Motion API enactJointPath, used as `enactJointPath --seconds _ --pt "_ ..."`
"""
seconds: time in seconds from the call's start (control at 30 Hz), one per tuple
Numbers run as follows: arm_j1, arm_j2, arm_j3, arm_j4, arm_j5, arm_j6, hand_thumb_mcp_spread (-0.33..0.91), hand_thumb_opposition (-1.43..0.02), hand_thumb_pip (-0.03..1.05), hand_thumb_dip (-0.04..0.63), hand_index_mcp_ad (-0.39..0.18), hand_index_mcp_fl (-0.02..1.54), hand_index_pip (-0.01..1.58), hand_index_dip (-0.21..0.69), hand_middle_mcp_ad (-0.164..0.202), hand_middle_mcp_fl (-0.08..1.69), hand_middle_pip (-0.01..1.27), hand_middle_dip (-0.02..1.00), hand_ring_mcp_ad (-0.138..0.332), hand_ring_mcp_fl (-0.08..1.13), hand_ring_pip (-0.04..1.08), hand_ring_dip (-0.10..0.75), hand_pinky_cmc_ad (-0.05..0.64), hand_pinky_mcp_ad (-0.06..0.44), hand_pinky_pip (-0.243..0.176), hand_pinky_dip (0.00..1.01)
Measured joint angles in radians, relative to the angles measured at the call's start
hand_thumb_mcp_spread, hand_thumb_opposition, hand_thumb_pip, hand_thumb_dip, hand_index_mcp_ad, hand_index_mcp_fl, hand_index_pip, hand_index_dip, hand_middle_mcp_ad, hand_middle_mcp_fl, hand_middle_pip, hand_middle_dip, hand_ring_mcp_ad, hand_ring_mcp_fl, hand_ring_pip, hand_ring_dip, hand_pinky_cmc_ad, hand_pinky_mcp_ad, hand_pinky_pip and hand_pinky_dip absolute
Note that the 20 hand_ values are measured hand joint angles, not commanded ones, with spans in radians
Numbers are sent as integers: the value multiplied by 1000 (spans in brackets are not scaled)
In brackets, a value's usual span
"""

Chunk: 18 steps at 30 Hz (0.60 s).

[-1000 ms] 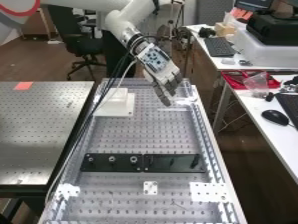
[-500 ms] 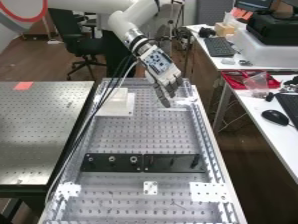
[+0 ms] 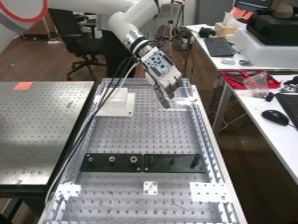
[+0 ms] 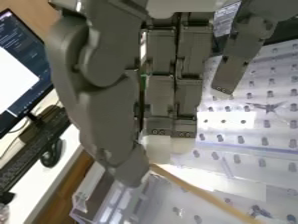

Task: Grab the chopstick and place it in the clear container

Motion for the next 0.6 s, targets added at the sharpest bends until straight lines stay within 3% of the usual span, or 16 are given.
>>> enactJointPath --seconds 0.13,0.37,0.57,0.6 --pt "-1 7 -13 13 -13 -9 592 -1131 480 300 -63 932 984 120 47 1096 724 618 -28 967 152 476 382 309 82 630" --pt "-2 19 -31 39 -35 -35 503 -972 709 307 -51 759 1000 112 47 874 675 599 -24 878 218 476 361 309 52 709" --pt "-4 29 -33 55 -46 -64 452 -897 710 316 -51 543 953 45 47 757 663 565 -19 764 237 480 361 293 5 771" --pt "-5 31 -33 57 -46 -69 456 -887 710 319 -51 503 946 45 49 714 658 564 -16 681 237 476 361 295 0 778"
